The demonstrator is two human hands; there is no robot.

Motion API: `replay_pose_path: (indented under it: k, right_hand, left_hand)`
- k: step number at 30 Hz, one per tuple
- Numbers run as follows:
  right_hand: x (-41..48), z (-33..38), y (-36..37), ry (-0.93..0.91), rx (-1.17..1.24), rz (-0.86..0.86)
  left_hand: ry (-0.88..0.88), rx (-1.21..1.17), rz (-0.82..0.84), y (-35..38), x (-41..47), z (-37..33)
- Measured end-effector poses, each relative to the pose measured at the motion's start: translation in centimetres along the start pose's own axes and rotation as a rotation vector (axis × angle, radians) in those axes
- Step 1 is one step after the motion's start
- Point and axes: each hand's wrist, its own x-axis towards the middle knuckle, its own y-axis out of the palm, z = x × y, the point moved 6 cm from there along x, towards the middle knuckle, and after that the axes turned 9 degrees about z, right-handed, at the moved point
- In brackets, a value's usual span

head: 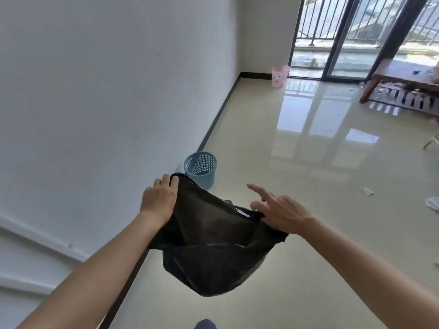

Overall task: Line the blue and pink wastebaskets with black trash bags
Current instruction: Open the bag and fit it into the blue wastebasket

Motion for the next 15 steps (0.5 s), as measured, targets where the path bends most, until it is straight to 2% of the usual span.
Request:
replay_pose_path:
  k: [3,7,15]
  right_hand:
    - [7.5,-3.1,1.4,-0.172,-0.081,0.034]
    - [18.2,-9.0,4.2,-0.241,-0.118,0.118]
    - [39.4,-24.9,7.3,0.207,0.065,0.441]
  left_hand:
    - [-0.068,-0.003,0.043,0.9,7.1,2.4]
    - [-0.124,-0.011,0.089,2.7,19.1,5.3]
    - [-0.115,-0.159,0.14,1.1,41.1,9.1]
